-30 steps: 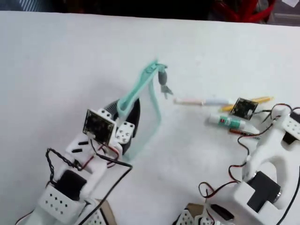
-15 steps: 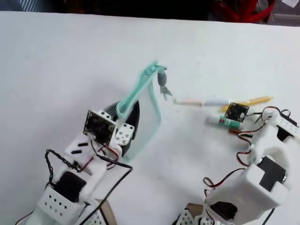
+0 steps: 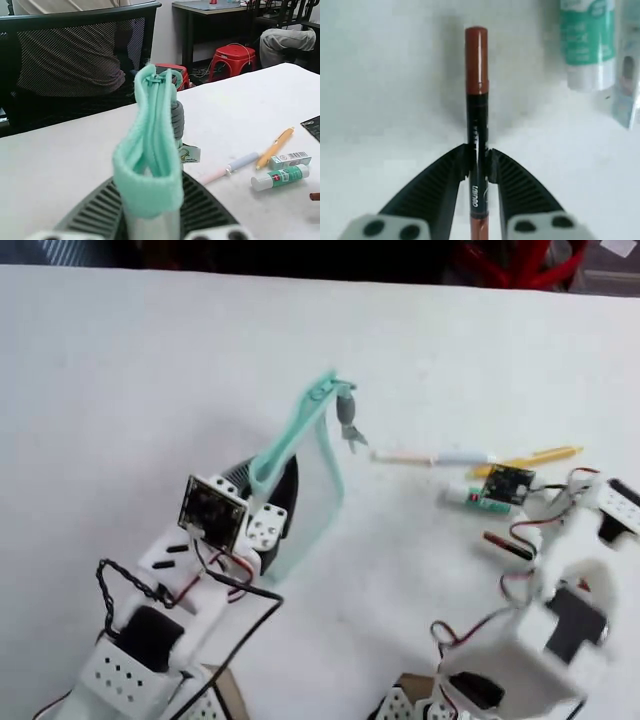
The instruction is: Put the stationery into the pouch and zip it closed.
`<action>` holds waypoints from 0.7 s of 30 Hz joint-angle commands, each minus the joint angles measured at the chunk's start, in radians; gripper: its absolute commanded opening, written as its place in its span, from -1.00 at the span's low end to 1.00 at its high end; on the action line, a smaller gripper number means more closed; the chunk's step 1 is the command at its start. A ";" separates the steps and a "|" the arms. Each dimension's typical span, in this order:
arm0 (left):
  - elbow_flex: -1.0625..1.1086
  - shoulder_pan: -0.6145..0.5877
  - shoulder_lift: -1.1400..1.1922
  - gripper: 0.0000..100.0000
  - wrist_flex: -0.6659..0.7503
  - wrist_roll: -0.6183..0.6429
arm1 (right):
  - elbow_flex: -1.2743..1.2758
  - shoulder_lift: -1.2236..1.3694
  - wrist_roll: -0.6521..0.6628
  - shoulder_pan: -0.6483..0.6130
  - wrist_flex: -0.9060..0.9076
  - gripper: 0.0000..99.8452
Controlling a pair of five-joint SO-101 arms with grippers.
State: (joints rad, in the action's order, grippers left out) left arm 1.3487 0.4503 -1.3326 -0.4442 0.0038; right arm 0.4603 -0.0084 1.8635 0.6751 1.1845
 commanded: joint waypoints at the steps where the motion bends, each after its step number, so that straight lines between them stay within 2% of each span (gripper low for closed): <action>1: 0.015 -0.002 0.033 -0.95 -0.035 0.006 | -0.012 -0.283 0.046 0.007 0.211 -0.96; 5: 0.015 -0.002 0.033 -0.95 -0.034 0.006 | -0.011 -0.562 0.034 -0.045 0.374 -0.96; 8: 0.015 -0.001 0.033 -0.95 -0.035 0.006 | -0.011 -0.730 -0.123 -0.136 0.369 -0.96; 11: 0.015 -0.001 0.031 -0.95 -0.035 0.006 | -0.015 -0.851 -0.463 -0.249 0.237 -0.96; 15: 0.012 -0.001 0.031 -0.95 -0.058 0.008 | -0.081 -0.900 -0.959 -0.335 0.073 -0.96; 18: -0.021 -0.001 0.010 -0.95 -0.135 0.008 | -0.201 -0.880 -1.260 -0.427 0.064 -0.96; 21: -0.025 -0.001 -0.071 -0.94 -0.184 0.008 | -0.356 -0.854 -1.504 -0.552 0.108 -0.96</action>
State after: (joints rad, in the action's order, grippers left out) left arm 1.3134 0.4519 -1.3694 -0.5577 0.0038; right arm 0.2639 -0.8723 0.6345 0.2271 1.2766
